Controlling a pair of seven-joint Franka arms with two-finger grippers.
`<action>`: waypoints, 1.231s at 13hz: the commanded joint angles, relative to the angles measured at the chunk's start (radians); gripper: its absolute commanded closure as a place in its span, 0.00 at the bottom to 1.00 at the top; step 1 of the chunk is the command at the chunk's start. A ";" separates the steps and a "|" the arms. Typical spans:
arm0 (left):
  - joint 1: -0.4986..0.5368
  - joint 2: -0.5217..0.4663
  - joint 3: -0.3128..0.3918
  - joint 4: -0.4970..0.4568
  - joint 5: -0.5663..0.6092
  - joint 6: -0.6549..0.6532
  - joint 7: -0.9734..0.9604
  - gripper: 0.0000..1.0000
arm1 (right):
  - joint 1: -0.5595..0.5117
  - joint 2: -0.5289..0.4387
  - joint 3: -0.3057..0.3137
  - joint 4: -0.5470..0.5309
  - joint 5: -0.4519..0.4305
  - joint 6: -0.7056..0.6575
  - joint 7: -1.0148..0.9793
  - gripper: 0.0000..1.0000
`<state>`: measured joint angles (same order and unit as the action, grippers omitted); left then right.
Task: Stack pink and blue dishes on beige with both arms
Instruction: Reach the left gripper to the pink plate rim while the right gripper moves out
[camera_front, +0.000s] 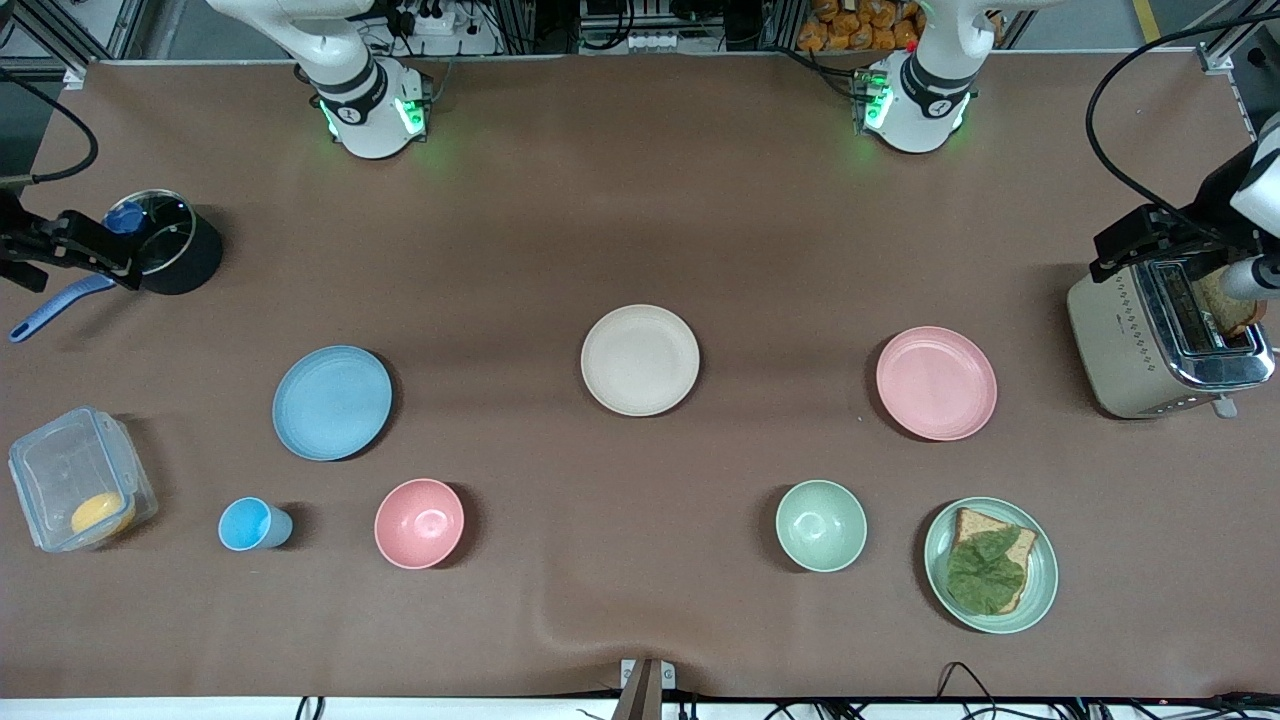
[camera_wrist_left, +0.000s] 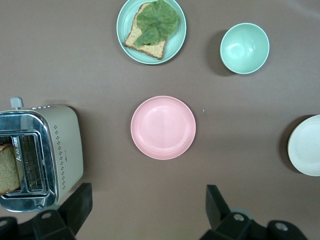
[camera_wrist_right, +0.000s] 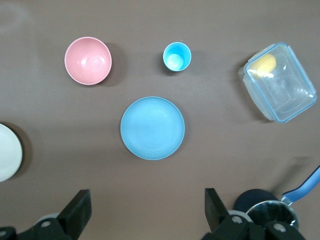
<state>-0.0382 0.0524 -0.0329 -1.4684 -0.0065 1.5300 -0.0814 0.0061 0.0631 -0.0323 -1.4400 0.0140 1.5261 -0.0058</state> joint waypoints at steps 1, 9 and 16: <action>0.010 -0.016 -0.016 -0.006 0.003 -0.039 0.017 0.00 | -0.003 -0.011 0.003 -0.011 0.026 0.000 0.035 0.00; 0.032 0.174 -0.007 -0.072 0.062 0.024 0.034 0.00 | 0.000 -0.006 0.005 0.001 0.018 0.000 0.020 0.00; 0.088 0.225 -0.005 -0.507 0.068 0.586 0.038 0.00 | 0.011 0.064 0.006 -0.007 0.023 -0.046 0.023 0.00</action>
<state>0.0087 0.3045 -0.0335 -1.8467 0.0416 1.9746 -0.0662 0.0087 0.0745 -0.0273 -1.4482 0.0241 1.4906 0.0093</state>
